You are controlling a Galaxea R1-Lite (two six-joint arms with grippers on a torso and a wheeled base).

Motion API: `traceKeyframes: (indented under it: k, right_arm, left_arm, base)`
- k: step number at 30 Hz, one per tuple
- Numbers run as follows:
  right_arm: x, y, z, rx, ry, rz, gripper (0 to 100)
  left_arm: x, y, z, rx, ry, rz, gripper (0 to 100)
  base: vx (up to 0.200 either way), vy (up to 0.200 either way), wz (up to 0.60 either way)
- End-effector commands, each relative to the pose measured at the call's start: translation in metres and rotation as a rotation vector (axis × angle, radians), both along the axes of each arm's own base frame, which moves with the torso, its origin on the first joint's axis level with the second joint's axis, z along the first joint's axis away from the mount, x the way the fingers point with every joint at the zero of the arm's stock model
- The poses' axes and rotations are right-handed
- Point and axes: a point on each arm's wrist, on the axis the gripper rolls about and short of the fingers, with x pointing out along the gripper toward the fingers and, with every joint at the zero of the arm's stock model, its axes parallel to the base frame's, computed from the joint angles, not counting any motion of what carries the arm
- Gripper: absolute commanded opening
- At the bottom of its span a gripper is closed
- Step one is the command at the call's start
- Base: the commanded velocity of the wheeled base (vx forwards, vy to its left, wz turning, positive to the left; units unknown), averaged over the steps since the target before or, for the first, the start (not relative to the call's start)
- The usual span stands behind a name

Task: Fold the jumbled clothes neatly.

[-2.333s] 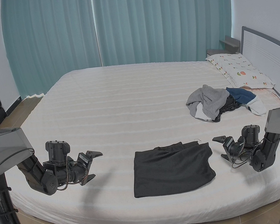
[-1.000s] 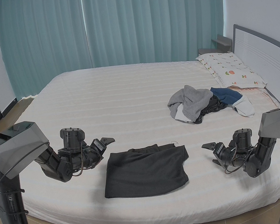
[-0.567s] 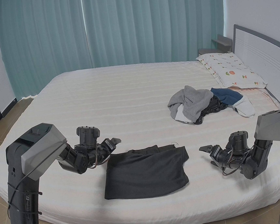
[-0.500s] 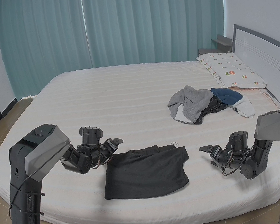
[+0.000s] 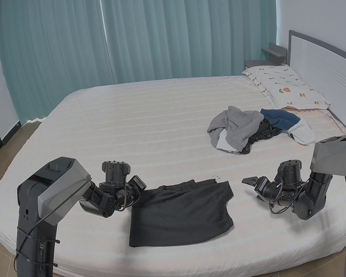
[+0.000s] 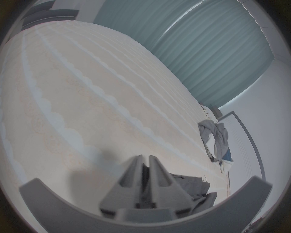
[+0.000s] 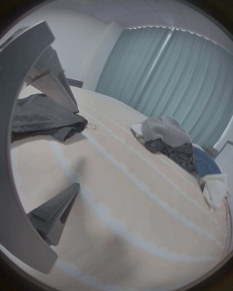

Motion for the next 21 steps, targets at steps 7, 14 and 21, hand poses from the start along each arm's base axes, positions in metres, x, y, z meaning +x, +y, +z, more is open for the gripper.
traceKeyframes:
  k: [7, 14, 21]
  right_arm:
    - [0.018, 0.024, 0.007, -0.137, -0.077, 0.108, 100]
    - [0.042, 0.037, 0.008, -0.137, -0.102, 0.119, 100]
    - [0.053, 0.051, 0.01, -0.157, -0.118, 0.152, 100]
  left_arm:
    - [-0.005, 0.004, -0.004, 0.054, 0.004, 0.11, 0]
    - [-0.005, 0.006, -0.005, 0.08, -0.001, 0.155, 0]
    - [-0.005, 0.009, -0.006, 0.077, 0.006, 0.167, 0]
  base:
    - [0.0, 0.0, 0.0]
    - [0.0, 0.0, 0.0]
    - [0.0, 0.0, 0.0]
